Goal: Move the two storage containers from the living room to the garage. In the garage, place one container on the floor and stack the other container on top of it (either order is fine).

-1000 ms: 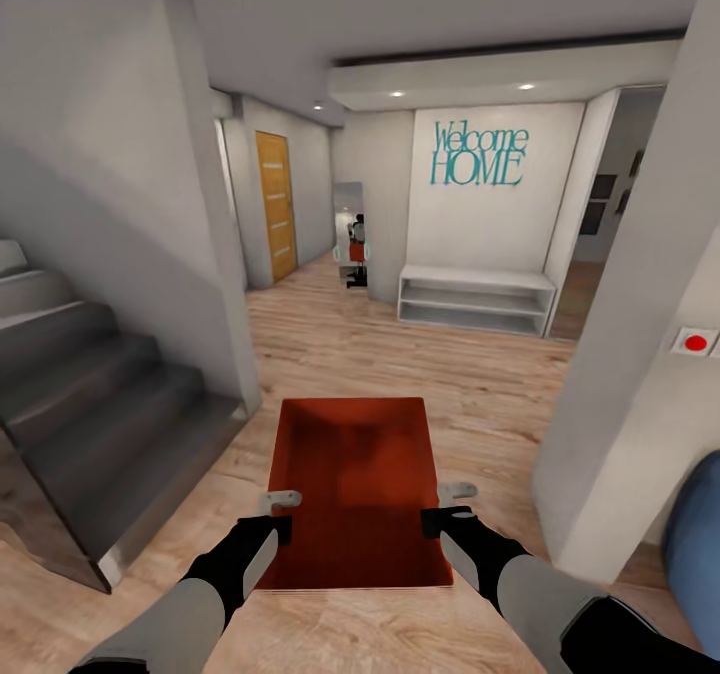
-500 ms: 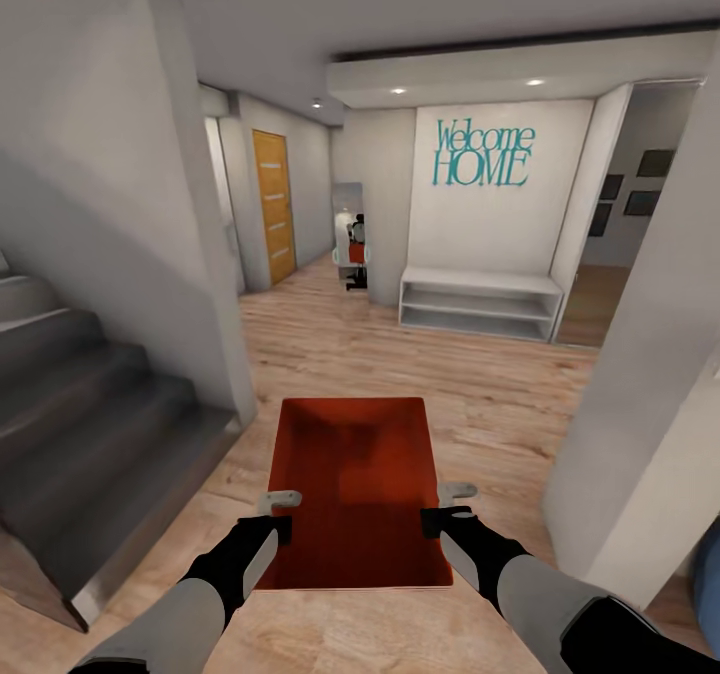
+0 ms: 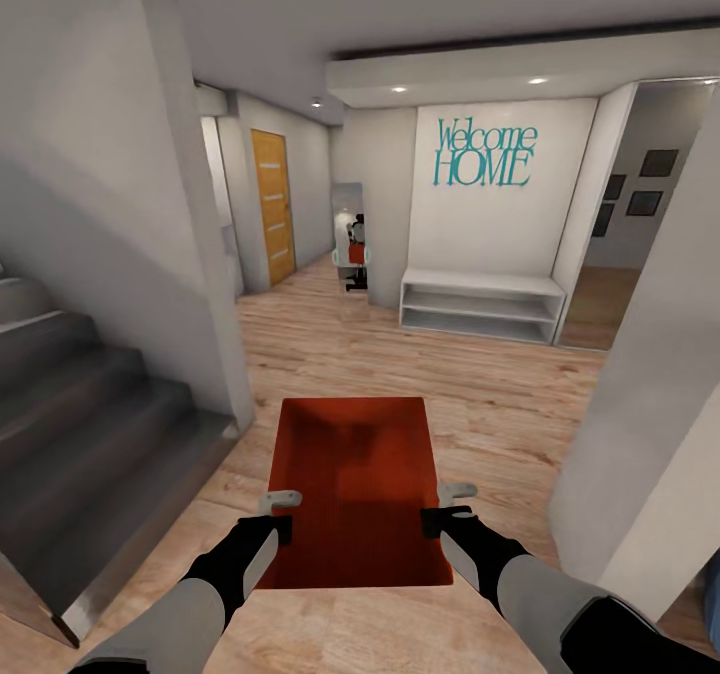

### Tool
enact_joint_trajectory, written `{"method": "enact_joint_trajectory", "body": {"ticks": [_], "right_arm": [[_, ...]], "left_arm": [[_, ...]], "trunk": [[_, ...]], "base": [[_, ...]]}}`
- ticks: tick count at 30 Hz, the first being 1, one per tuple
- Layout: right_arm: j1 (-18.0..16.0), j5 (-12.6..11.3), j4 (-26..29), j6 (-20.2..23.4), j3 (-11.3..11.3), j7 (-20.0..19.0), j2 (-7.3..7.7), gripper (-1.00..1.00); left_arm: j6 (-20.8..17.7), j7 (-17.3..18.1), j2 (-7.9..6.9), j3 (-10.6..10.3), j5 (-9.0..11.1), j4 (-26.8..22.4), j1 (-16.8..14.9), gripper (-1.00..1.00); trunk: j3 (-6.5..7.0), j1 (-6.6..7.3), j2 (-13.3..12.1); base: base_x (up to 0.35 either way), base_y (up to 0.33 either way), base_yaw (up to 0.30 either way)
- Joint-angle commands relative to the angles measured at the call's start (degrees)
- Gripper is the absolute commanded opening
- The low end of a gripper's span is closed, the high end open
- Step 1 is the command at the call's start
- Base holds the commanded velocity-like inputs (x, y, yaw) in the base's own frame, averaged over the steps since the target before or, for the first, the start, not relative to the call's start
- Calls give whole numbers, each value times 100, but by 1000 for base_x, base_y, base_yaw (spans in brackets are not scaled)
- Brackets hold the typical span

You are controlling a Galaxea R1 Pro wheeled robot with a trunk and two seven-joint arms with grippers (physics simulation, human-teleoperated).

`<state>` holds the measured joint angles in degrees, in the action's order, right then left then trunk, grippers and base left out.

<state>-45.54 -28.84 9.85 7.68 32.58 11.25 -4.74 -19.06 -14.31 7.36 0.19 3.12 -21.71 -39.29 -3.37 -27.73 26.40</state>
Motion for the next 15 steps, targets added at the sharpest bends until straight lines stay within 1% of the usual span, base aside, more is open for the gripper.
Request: {"method": "enact_joint_trajectory", "body": {"ticks": [1, 3, 6, 15], "right_arm": [[-9, 69, 26, -136, -17, 35, 43, -100], [-8, 67, 26, -136, -18, 35, 43, -100], [-8, 68, 26, -136, -17, 35, 44, -100], [-8, 69, 26, -136, -18, 35, 45, -100]], "left_arm": [[-37, -46, -121, 8, 48, 6, 1, -100], [-39, -44, -121, 8, 48, 5, 1, -100], [-37, -39, -121, 2, 48, 7, 1, -100], [-36, -37, -121, 6, 48, 9, 1, -100]], "trunk": [[-12, -3, 12], [-12, -3, 12], [-12, -3, 12], [-12, -3, 12]], "base": [[0, 0, 0], [53, 0, 0], [191, 0, 0], [308, 0, 0]]}}
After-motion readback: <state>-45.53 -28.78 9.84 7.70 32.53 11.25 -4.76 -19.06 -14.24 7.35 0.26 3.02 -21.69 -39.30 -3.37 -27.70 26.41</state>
